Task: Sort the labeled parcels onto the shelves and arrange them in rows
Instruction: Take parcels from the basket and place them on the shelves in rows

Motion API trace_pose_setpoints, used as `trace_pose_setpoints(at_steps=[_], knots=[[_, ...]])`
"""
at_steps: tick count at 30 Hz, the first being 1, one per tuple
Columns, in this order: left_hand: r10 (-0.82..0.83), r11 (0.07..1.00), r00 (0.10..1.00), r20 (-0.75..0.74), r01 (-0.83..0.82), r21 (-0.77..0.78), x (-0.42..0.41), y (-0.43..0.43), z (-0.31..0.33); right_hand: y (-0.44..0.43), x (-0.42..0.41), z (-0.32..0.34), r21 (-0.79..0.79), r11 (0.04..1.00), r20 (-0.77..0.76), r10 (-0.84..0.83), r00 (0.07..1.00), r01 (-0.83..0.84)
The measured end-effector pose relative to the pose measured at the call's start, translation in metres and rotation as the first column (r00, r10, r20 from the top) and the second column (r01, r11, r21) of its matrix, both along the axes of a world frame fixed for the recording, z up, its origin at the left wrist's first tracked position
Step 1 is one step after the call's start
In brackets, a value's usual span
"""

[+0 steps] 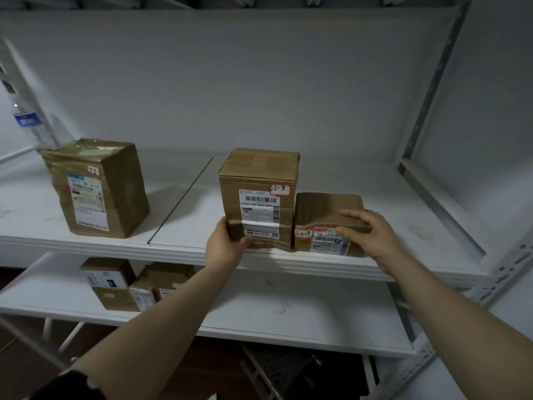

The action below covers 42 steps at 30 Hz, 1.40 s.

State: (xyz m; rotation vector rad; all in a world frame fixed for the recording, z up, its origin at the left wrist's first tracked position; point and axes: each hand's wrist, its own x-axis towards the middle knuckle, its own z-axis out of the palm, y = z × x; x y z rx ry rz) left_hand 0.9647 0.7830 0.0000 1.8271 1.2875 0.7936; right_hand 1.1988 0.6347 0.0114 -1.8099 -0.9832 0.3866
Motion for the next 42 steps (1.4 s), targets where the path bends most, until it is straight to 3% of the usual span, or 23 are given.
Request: trace_pose_setpoints(at_steps=[4, 7, 13, 15, 19, 25, 30, 37, 42], knots=[[0.013, 0.999, 0.997, -0.072, -0.016, -0.048, -0.002, -0.006, 0.003, -0.003, -0.005, -0.001, 0.006, 1.0, -0.064, -0.029, 0.997, 0.03], [0.053, 0.994, 0.994, -0.094, -0.061, -0.086, -0.008, -0.01, 0.002, -0.011, -0.011, 0.0, 0.064, 0.986, -0.144, -0.146, 0.979, 0.157], [0.087, 0.989, 0.993, -0.078, -0.096, -0.114, -0.02, -0.026, 0.005, -0.05, -0.043, 0.004, 0.038, 0.939, -0.205, -0.329, 0.922, 0.343], [0.011, 0.988, 0.995, -0.095, -0.026, -0.15, -0.022, -0.032, 0.007, -0.066, -0.057, 0.007, 0.031, 0.913, -0.253, -0.386, 0.887, 0.407], [-0.318, 0.948, 0.936, -0.151, 0.31, -0.076, -0.031, -0.047, 0.008, -0.102, -0.104, 0.007, 0.049, 0.832, -0.301, -0.515, 0.803, 0.552], [-0.643, 0.748, 0.695, -0.321, 0.661, -0.065, -0.058, -0.082, 0.011, -0.148, -0.205, -0.016, -0.004, 0.668, -0.401, -0.683, 0.611, 0.744], [-0.805, 0.505, 0.44, -0.398, 0.86, -0.072, -0.08, -0.155, 0.007, -0.208, -0.297, -0.031, -0.092, 0.604, -0.408, -0.749, 0.523, 0.792], [-0.895, 0.135, 0.086, -0.438, 0.988, -0.081, -0.141, -0.312, 0.009, -0.337, -0.421, -0.041, -0.209, 0.379, -0.282, -0.906, 0.316, 0.901], [-0.881, -0.152, -0.188, -0.435, 0.981, -0.117, -0.232, -0.449, 0.006, -0.446, -0.572, -0.053, -0.354, 0.23, -0.178, -0.968, 0.176, 0.906]])
